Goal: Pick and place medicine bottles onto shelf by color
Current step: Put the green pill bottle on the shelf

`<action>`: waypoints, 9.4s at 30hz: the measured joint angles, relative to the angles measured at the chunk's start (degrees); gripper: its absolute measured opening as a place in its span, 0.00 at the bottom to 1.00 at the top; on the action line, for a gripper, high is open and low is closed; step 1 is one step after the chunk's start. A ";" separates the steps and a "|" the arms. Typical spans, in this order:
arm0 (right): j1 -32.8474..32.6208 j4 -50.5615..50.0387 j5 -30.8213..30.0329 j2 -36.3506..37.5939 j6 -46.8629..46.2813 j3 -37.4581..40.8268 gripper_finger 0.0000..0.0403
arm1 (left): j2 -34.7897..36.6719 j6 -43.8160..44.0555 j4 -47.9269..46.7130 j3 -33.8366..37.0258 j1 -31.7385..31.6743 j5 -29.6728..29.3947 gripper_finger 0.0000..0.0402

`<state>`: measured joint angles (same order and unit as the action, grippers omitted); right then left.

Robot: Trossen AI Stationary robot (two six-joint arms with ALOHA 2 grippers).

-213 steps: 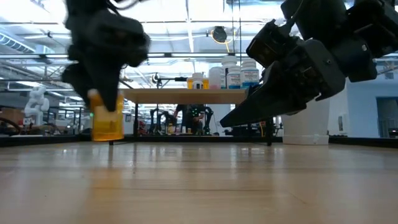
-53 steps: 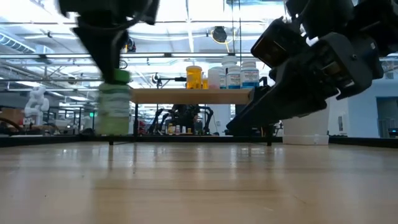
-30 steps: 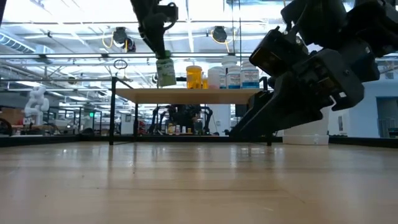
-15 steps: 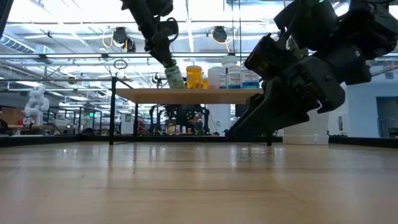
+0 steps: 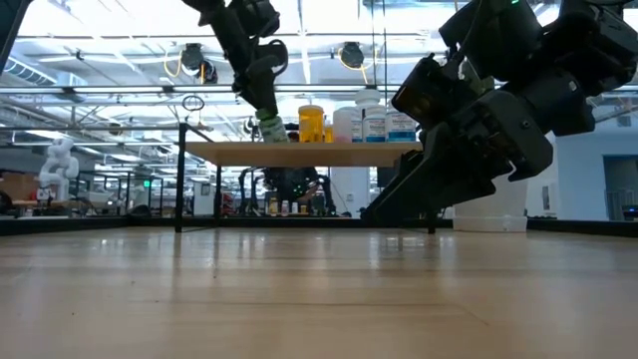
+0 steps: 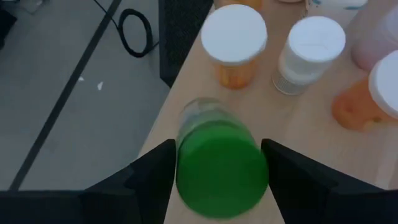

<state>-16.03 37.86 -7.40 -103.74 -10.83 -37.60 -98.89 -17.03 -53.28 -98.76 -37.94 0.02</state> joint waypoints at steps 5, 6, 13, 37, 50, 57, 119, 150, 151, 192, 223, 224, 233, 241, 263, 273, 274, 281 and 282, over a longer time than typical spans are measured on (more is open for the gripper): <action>0.00 0.01 0.00 0.00 0.00 0.00 0.60 | 0.00 0.60 0.55 0.00 0.09 -0.03 0.60; 0.00 0.00 0.00 0.00 0.00 0.00 0.60 | 0.00 0.65 0.66 0.00 0.09 -0.03 0.60; -0.02 0.00 0.00 0.00 -0.02 0.00 0.60 | 0.00 0.80 0.12 0.00 0.09 -0.24 0.60; -0.74 -0.35 0.04 0.00 -0.44 0.00 0.60 | -0.91 11.38 -4.30 8.33 -3.40 -9.02 0.78; -0.70 1.30 0.00 0.00 1.00 0.00 0.60 | 1.07 12.10 -4.67 8.81 -1.73 -9.14 0.55; -2.73 2.48 -4.99 0.58 13.59 -0.01 0.60 | 7.30 16.65 -10.57 7.89 3.82 -8.39 0.59; 5.63 -1.92 -7.10 12.70 44.27 -10.84 0.52 | 3.92 30.51 1.71 8.42 39.37 9.76 0.77; 16.41 40.64 25.88 18.29 8.69 6.45 0.57 | 7.87 4.66 33.28 10.64 51.74 -18.10 0.76; 16.41 40.83 26.01 18.29 8.59 6.45 0.57 | 7.88 4.69 33.51 10.87 51.73 -18.08 0.74; 20.83 13.16 11.99 18.23 11.08 5.45 0.86 | 2.74 11.48 -5.16 -1.86 1.74 6.13 0.59; 21.97 9.82 12.11 18.23 11.08 4.35 0.86 | -3.91 9.35 -2.32 -3.04 -4.19 13.46 0.88; 21.99 9.81 12.11 18.23 11.08 4.35 0.86 | -3.91 9.59 -2.32 -3.04 -4.19 13.46 0.89; 21.99 8.56 12.13 18.23 11.06 4.35 0.86 | -3.89 9.66 -3.73 -3.08 -3.11 9.01 0.89; 21.91 8.59 12.15 18.23 11.14 4.35 0.86 | -3.39 5.17 -5.16 -3.13 -0.93 1.06 0.89; 20.81 7.13 12.11 18.23 12.59 4.35 0.86 | -3.41 -0.60 2.13 -0.29 2.54 0.70 0.89; 20.81 6.62 12.13 18.23 13.19 4.35 0.86 | -3.15 -5.03 7.99 6.69 2.08 1.90 0.89; 20.81 6.60 12.13 18.23 13.22 4.35 0.86 | -3.15 -5.26 8.49 7.13 2.08 1.90 0.89; 20.81 6.47 12.14 18.23 13.50 4.36 0.86 | -3.36 -5.86 7.02 7.96 2.06 2.01 0.87; 20.81 6.45 12.15 18.23 13.63 4.37 0.86 | -3.28 -5.96 6.90 7.93 2.08 1.81 0.86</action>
<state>4.78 44.31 4.75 -85.52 2.80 -33.23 -102.18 -23.00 -46.38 -90.83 -35.86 1.82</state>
